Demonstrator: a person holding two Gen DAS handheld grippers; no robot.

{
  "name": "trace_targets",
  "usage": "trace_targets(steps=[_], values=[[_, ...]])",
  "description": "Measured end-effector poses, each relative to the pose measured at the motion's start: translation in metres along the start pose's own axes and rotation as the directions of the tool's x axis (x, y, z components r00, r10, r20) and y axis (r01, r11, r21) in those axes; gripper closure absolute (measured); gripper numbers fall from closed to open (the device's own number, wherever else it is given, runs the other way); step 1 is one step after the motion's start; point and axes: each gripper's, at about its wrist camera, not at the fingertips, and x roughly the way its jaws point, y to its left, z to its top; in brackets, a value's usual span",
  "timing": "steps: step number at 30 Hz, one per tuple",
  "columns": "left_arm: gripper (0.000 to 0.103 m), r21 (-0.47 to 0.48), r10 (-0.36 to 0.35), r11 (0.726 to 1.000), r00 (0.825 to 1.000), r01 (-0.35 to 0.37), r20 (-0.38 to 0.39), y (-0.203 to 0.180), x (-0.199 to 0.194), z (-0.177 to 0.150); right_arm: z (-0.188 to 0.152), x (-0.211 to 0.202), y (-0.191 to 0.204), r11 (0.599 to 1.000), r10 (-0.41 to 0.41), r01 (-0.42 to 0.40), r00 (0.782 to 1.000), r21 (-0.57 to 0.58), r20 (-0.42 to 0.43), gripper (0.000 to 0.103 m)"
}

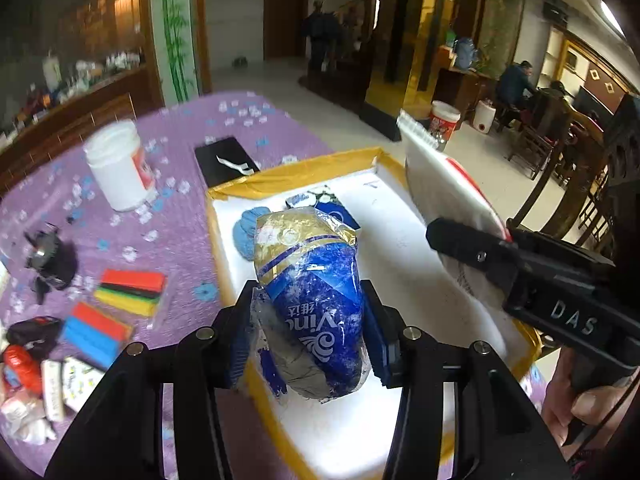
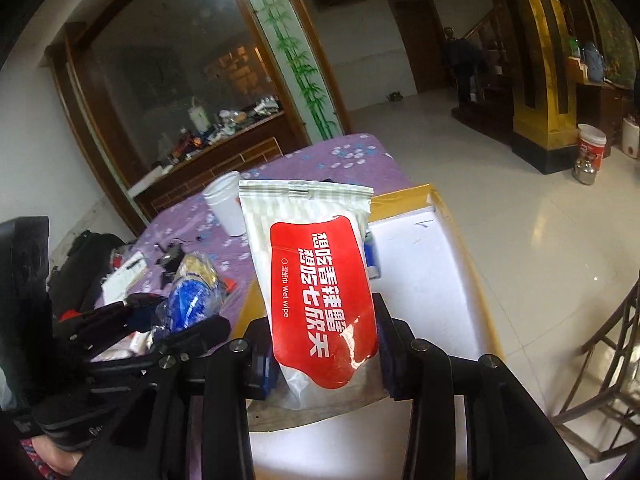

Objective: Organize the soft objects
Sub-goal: 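Carry both bags into the white box and open both grippers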

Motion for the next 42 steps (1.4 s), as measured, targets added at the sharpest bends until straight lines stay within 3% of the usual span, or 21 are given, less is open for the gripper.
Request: trace_targets(steps=[10,13,20,22,26,32,36,42], values=[[0.057,-0.081,0.005,0.997,0.994,-0.013,-0.108,0.006,0.054,0.011,0.042,0.083,-0.021,0.994,-0.105,0.110,0.982,0.027,-0.155,0.063],[0.057,-0.083,0.007,0.996,0.993,-0.017,-0.121,0.005,0.059,0.007,0.045,0.105,-0.033,0.985,-0.163,0.172,0.967,0.028,-0.197,0.063],[0.052,-0.106,-0.007,0.994,0.993,-0.005,-0.115,0.012,0.063,0.003,0.038,0.132,-0.037,0.981,-0.181,0.192,0.952,0.023,-0.247,0.060],[0.046,-0.122,-0.029,0.992,0.994,0.016,-0.109,0.015,0.059,0.004,0.038,0.131,-0.039,0.980,-0.185,0.197,0.952,0.025,-0.243,0.059],[0.045,-0.123,-0.051,0.992,0.995,0.040,-0.090,0.016,0.050,0.006,0.041,0.124,-0.040,0.983,-0.163,0.178,0.958,0.045,-0.234,0.055],[0.044,-0.123,-0.085,0.989,0.996,0.080,-0.036,0.018,0.018,0.000,0.044,0.088,-0.031,0.987,-0.127,0.139,0.981,0.074,-0.146,0.053],[0.044,-0.090,-0.064,0.994,0.998,0.065,0.017,0.022,-0.012,-0.020,0.036,0.056,-0.017,0.993,-0.057,0.064,0.996,0.098,-0.067,0.048],[0.044,-0.054,-0.039,0.998,0.997,0.042,0.062,0.042,-0.048,-0.066,0.007,0.031,0.025,0.995,0.065,-0.063,0.998,0.072,-0.020,0.044]])
